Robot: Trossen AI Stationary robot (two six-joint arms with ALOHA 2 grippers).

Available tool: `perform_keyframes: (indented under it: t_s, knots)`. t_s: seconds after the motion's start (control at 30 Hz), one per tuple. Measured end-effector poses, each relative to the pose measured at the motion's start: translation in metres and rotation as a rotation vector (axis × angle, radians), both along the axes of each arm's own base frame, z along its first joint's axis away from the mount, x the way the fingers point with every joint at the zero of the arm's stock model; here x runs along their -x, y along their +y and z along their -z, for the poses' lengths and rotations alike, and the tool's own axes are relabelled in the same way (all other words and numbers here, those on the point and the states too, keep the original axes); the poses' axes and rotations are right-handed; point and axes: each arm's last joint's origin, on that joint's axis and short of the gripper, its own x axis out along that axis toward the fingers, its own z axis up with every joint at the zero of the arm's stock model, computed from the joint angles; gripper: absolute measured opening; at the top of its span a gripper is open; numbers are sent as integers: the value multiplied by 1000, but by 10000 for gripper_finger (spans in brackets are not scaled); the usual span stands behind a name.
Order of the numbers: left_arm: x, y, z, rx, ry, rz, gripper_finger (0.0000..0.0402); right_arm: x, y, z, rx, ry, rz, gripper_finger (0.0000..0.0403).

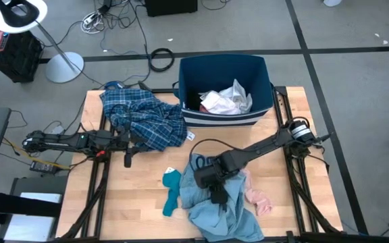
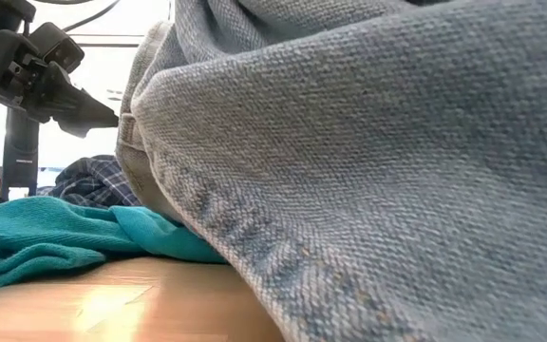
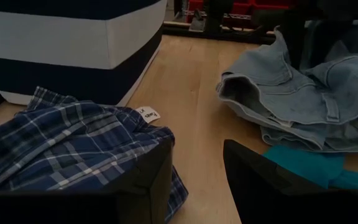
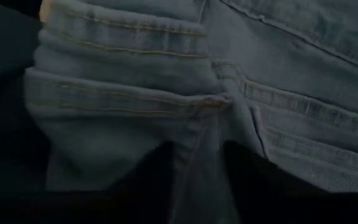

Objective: Sort clothes
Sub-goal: Put the blue jeans into the blue laundry bin

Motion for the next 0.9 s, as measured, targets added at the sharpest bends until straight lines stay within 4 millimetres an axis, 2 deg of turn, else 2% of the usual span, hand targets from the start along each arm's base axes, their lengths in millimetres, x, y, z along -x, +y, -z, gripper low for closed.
perform_keyframes:
  t_s: [0.1,0.13,0.27,0.4,0.7,0.9]
  knots:
    - [0,0,0,-2,1,0,151,0,-2,0,-2,2,-26,30]
    - [0,0,0,-2,0,0,151,0,-3,0,3,4,-31,16]
    - [0,0,0,-3,-1,0,151,3,-9,-6,49,-3,-10,8]
    - [0,0,0,-2,-2,0,151,10,-21,-21,117,-15,84,5]
    - [0,0,0,-2,-4,0,151,42,-40,-89,172,-229,197,2]
    - [0,0,0,-2,-4,0,151,60,-54,-123,268,-396,288,1]
